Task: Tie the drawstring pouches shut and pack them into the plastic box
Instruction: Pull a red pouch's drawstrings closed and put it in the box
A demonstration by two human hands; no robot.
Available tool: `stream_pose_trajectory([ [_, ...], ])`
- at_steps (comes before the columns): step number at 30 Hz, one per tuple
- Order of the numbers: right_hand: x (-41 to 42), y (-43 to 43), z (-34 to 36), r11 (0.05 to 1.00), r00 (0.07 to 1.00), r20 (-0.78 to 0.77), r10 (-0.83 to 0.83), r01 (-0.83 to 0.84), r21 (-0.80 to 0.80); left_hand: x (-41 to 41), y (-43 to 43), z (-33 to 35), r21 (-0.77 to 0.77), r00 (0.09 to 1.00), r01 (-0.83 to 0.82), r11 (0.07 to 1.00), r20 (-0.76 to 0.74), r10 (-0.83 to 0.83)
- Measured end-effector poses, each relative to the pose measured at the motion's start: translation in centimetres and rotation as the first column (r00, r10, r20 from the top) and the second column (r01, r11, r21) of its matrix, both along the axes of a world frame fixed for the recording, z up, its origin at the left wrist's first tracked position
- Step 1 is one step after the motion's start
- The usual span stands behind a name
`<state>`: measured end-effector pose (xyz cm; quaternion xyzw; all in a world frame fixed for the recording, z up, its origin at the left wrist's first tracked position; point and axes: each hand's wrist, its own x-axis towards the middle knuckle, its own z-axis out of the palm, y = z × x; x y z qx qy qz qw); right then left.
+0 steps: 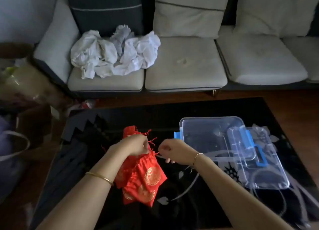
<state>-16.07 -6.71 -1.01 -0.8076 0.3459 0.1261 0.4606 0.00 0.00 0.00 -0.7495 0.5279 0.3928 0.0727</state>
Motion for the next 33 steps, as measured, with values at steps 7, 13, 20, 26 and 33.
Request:
stream_pose_trajectory([
  [7,3.6,1.4,-18.1,0.976,0.996,0.018,-0.093,0.095,-0.195,1.6,-0.9,-15.4,-0.036,0.972,-0.039,0.999,0.232,0.047],
  [13,4.9,0.9,-25.7,0.914,0.957,0.276,-0.086,0.186,-0.361,3.0,-0.9,-21.5,-0.307,0.976,0.045,0.951,0.218,0.024],
  [20,2.5,2.7,-26.5,0.909,0.839,0.492,-0.234,0.369,-0.197,0.8,1.8,-22.0,-0.556,0.958,0.110,0.824,0.279,0.060],
  [26,1.7,4.7,-25.1,0.889,0.862,0.442,-0.247,0.383,-0.250,-0.6,4.0,-23.0,-0.652,0.907,0.114,0.750,0.377,0.190],
  [33,1.9,4.2,-25.4,0.865,0.857,0.483,-0.179,0.371,-0.339,-0.8,3.6,-23.8,-0.744,0.908,0.112,0.659,0.346,0.237],
])
